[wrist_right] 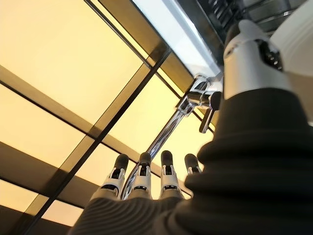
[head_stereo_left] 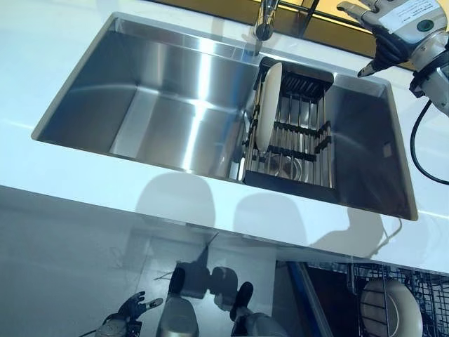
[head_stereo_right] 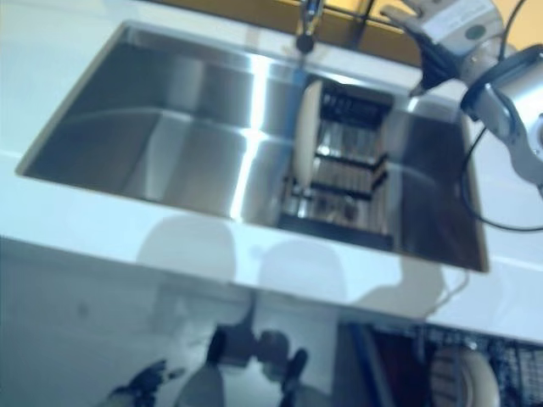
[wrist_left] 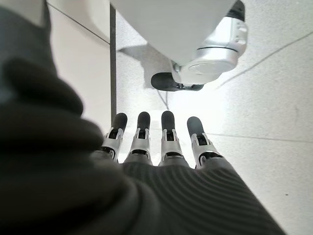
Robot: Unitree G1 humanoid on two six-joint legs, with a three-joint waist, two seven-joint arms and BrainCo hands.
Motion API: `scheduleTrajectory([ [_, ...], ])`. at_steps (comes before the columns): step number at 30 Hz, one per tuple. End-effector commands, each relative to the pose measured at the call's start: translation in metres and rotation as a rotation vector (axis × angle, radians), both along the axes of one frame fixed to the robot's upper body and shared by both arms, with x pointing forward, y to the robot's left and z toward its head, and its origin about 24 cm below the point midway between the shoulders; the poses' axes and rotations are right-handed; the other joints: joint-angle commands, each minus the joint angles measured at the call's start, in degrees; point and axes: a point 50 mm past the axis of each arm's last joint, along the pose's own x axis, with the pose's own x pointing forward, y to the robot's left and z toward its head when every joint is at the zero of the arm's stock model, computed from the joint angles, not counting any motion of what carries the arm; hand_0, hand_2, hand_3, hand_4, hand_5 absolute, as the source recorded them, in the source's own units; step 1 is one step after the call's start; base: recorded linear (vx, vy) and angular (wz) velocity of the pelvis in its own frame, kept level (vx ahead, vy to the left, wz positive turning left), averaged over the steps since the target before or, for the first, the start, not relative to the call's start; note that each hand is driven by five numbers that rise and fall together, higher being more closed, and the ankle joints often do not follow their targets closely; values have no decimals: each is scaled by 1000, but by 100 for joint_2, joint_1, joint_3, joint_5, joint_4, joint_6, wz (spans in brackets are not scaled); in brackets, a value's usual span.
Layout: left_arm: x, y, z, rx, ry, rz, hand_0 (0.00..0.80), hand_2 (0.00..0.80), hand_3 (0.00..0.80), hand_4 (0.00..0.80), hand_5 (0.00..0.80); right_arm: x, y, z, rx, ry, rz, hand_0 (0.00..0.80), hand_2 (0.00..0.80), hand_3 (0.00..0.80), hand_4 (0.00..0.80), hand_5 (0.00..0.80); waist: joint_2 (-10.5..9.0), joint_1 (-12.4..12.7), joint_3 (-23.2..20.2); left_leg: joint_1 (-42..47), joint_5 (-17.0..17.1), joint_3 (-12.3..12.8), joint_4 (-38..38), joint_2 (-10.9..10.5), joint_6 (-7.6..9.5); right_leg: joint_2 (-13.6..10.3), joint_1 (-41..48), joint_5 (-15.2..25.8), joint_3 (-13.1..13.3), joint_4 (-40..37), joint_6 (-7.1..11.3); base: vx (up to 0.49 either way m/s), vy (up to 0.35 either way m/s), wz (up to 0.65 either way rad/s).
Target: Take plates into dishwasher
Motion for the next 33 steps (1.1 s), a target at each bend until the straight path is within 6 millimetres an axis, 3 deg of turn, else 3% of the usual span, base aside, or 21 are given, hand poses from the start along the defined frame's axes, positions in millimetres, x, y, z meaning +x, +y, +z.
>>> scheduleTrajectory([
  [1,14,11,11,21,-66,-7,0,0,0,0,0,-12,19,33,-80,-133,51,0,0,0,0,0,-60,96,33,-214,57,4,-131,17,229,-196,243,-96,27,-9,519,0,0,0],
  [12,19,12,15,17,-89,-8,0,0,0,0,0,-16,40,28,-121,-116,167,0,0,0,0,0,-66,105,127,-272,51,8,-131,19,233,-172,178,-95,34,-9,522,0,0,0],
  [20,17,10,13,13,-91,-10,0,0,0,0,0,-18,59,12,-166,-37,279,0,0,0,0,0,-64,157,92,-249,33,-9,-131,13,233,-173,220,-123,7,-9,515,0,0,0],
  [33,12,8,12,-2,-90,-29,0,0,0,0,0,-12,64,7,-209,-11,309,0,0,0,0,0,-1,261,39,-290,41,-54,-131,-25,215,-211,219,-143,-58,-9,518,0,0,0],
])
